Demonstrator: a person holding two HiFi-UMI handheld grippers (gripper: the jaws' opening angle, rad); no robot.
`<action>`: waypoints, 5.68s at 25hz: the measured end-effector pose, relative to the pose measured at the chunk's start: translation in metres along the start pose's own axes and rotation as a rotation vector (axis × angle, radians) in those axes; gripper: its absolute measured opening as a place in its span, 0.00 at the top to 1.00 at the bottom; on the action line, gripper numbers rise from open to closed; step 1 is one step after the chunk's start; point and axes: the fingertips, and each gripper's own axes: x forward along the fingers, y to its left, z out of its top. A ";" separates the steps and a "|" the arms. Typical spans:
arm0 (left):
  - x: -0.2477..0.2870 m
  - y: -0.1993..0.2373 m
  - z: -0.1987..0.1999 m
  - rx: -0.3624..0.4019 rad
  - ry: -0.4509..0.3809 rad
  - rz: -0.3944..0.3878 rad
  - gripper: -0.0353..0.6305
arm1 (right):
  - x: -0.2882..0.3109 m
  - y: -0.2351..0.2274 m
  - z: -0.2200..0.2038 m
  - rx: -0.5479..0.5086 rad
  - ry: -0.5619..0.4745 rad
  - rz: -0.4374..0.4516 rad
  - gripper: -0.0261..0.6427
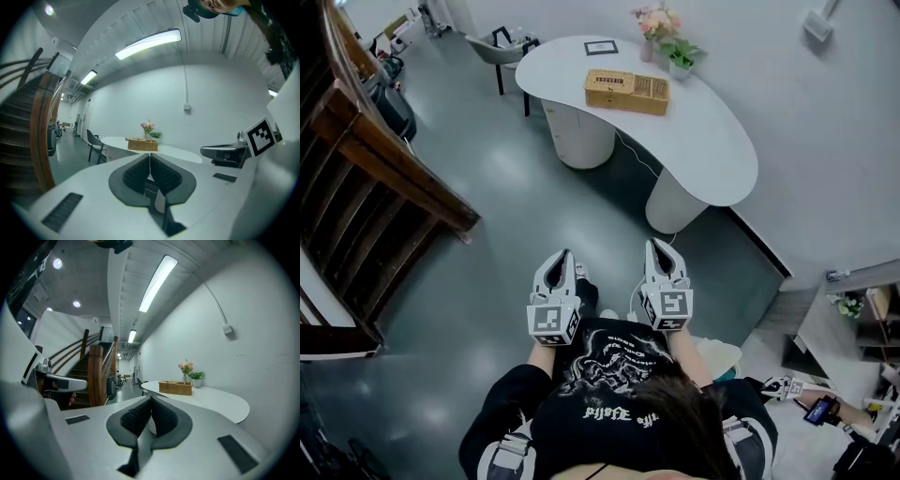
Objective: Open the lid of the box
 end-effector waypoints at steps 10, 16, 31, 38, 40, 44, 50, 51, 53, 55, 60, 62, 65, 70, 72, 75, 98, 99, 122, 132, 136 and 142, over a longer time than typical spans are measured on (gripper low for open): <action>0.072 0.027 0.013 -0.009 0.008 -0.057 0.91 | 0.059 -0.022 0.012 0.029 -0.004 -0.022 0.92; 0.120 0.048 0.024 -0.004 0.012 -0.097 0.91 | 0.101 -0.032 0.019 0.050 0.010 -0.028 0.92; 0.213 0.118 0.051 0.032 -0.006 -0.192 0.91 | 0.211 -0.037 0.037 0.047 0.006 -0.098 0.92; 0.248 0.153 0.062 0.040 -0.004 -0.224 0.91 | 0.255 -0.031 0.047 0.042 0.007 -0.126 0.92; 0.254 0.157 0.064 0.042 -0.002 -0.234 0.91 | 0.262 -0.029 0.049 0.046 0.005 -0.134 0.92; 0.270 0.159 0.063 0.033 0.004 -0.242 0.91 | 0.276 -0.032 0.046 0.044 0.021 -0.129 0.92; 0.299 0.156 0.057 0.022 0.029 -0.215 0.91 | 0.306 -0.057 0.041 0.053 0.042 -0.101 0.92; 0.306 0.157 0.058 0.019 0.032 -0.207 0.91 | 0.313 -0.063 0.043 0.055 0.043 -0.090 0.92; 0.320 0.157 0.060 0.014 0.038 -0.186 0.91 | 0.329 -0.074 0.046 0.058 0.046 -0.064 0.92; 0.338 0.158 0.064 0.013 0.038 -0.167 0.91 | 0.344 -0.087 0.050 0.044 0.050 -0.042 0.92; 0.377 0.160 0.072 0.005 0.034 -0.110 0.91 | 0.380 -0.116 0.056 0.023 0.061 0.009 0.92; 0.389 0.159 0.071 0.005 0.040 -0.091 0.91 | 0.392 -0.124 0.056 0.018 0.065 0.033 0.92; 0.404 0.155 0.068 0.009 0.052 -0.070 0.91 | 0.407 -0.136 0.056 0.027 0.064 0.070 0.92; 0.428 0.144 0.064 -0.008 0.077 -0.055 0.91 | 0.427 -0.147 0.054 0.016 0.076 0.139 0.92; 0.439 0.139 0.065 -0.009 0.083 -0.044 0.91 | 0.433 -0.153 0.054 0.013 0.077 0.166 0.92; 0.452 0.132 0.065 -0.010 0.083 -0.024 0.91 | 0.444 -0.163 0.054 0.009 0.078 0.201 0.92; 0.528 0.145 0.065 -0.010 0.111 0.042 0.91 | 0.507 -0.189 0.051 -0.017 0.163 0.350 0.85; 0.532 0.149 0.066 -0.009 0.113 0.038 0.91 | 0.511 -0.187 0.050 -0.020 0.174 0.356 0.84; 0.614 0.236 0.071 -0.021 0.171 -0.073 0.91 | 0.590 -0.141 0.050 -0.270 0.443 0.534 0.71; 0.631 0.255 0.068 -0.021 0.184 -0.110 0.91 | 0.599 -0.120 0.035 -0.453 0.585 0.589 0.69; 0.639 0.261 0.067 -0.025 0.179 -0.120 0.91 | 0.605 -0.123 0.041 -0.489 0.571 0.577 0.89; 0.650 0.270 0.070 -0.031 0.168 -0.111 0.91 | 0.609 -0.119 0.042 -0.520 0.593 0.630 0.90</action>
